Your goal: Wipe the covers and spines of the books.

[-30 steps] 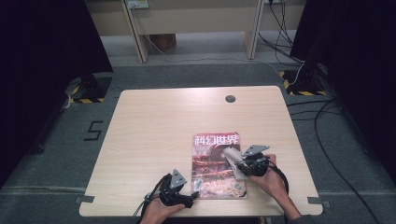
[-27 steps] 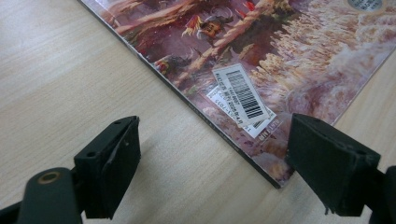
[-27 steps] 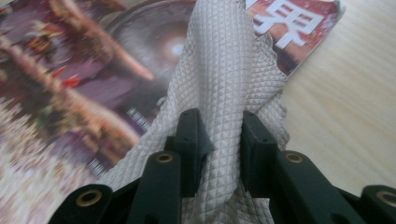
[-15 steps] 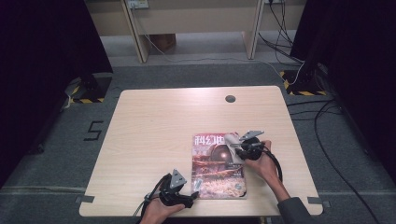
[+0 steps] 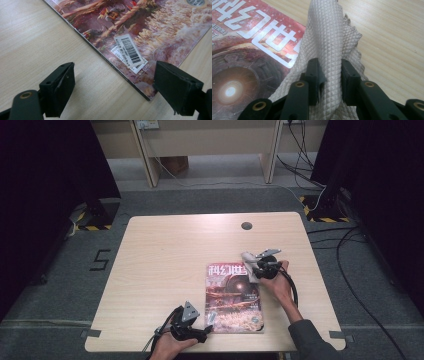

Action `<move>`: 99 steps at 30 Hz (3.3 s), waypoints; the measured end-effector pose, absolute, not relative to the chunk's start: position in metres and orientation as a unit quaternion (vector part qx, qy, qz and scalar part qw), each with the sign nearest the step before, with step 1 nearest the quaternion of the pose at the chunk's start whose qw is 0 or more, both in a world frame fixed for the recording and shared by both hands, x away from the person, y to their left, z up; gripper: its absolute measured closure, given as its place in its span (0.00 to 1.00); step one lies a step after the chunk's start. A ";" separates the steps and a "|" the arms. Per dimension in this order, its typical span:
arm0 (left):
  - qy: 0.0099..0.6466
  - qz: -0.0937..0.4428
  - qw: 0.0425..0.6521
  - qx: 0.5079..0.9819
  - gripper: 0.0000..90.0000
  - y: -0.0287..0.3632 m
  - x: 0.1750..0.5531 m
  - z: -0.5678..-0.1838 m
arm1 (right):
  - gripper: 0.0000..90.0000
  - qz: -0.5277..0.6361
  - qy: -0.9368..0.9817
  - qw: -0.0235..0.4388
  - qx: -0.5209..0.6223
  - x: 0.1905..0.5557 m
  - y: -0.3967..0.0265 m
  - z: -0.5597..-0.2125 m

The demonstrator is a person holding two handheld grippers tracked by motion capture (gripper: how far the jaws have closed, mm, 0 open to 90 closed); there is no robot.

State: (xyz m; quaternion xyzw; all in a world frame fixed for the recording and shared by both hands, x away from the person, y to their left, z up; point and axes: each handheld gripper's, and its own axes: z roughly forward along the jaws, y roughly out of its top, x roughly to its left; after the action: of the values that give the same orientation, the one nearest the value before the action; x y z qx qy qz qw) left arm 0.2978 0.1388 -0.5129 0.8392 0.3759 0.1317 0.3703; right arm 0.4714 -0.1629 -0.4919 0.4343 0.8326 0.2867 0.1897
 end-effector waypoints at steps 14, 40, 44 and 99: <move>0.378 0.134 0.372 0.837 0.19 0.138 0.297 -0.513 | 0.81 0.295 0.870 0.162 0.360 0.442 -0.121 -0.492; 0.380 0.133 0.371 0.837 0.18 0.139 0.296 -0.513 | 0.81 0.325 0.894 0.089 0.293 0.402 -0.083 -0.494; 0.380 0.134 0.371 0.836 0.18 0.139 0.296 -0.513 | 0.81 0.322 0.889 0.097 0.310 0.401 -0.099 -0.494; 0.375 0.119 0.374 0.840 0.21 0.136 0.289 -0.513 | 0.85 0.272 0.809 0.192 0.485 0.438 -0.233 -0.486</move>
State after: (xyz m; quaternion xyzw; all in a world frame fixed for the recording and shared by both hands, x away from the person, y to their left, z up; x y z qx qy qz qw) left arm 0.2886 0.1363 -0.5133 0.8399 0.3749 0.1186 0.3742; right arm 0.4379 -0.2331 -0.4863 0.4850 0.8088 0.2719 0.1918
